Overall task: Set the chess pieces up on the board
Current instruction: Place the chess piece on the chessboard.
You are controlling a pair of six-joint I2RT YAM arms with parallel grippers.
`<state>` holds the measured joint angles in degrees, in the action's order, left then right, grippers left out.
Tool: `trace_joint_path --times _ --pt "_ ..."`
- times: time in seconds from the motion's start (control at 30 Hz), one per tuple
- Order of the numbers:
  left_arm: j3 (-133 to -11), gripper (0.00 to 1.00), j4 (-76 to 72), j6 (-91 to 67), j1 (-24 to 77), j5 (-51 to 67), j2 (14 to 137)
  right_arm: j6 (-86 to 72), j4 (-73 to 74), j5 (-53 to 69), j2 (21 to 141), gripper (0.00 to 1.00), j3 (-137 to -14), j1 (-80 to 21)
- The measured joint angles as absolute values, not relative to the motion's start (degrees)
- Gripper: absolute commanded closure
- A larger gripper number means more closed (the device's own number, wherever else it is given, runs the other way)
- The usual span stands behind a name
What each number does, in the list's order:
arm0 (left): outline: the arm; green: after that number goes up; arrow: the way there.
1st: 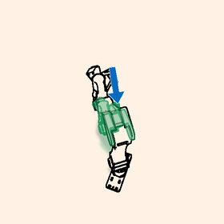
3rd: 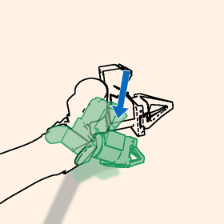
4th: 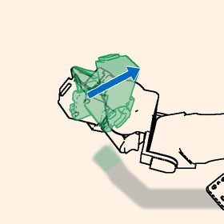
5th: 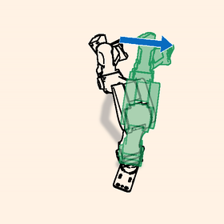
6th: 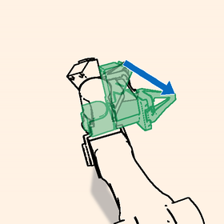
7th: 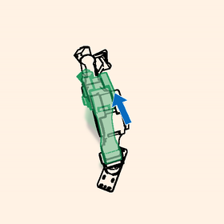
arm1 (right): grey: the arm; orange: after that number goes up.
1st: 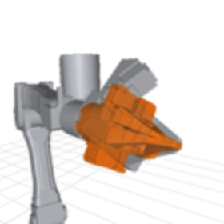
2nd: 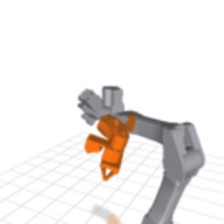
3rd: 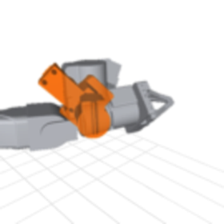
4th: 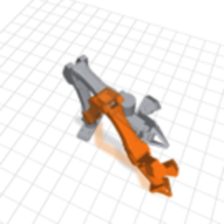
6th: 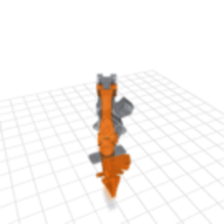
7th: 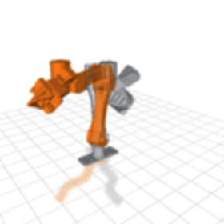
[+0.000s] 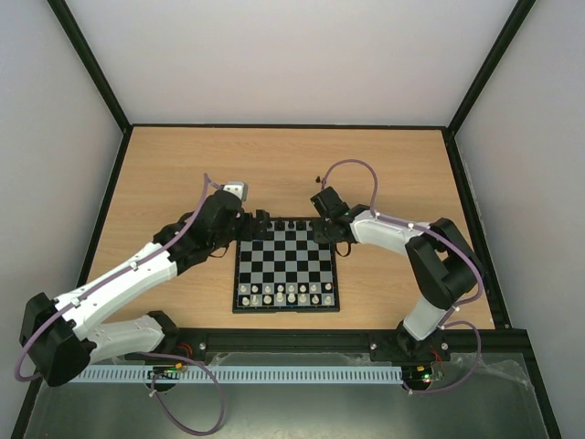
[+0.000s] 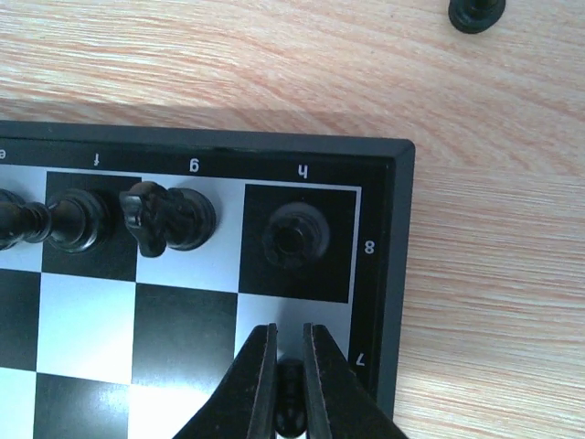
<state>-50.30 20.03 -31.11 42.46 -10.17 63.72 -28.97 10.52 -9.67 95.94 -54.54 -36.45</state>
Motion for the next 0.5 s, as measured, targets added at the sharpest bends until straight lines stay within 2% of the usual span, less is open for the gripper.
trace_joint_path --times 0.23,0.5 --pt "-50.3 0.01 20.0 -31.1 42.5 -10.2 64.3 -28.9 10.0 -10.5 97.2 0.95 -55.6 -36.5" --pt "-50.3 0.01 20.0 -31.1 42.3 -10.1 64.7 -28.9 9.6 -10.8 97.5 0.82 -55.9 -36.5"
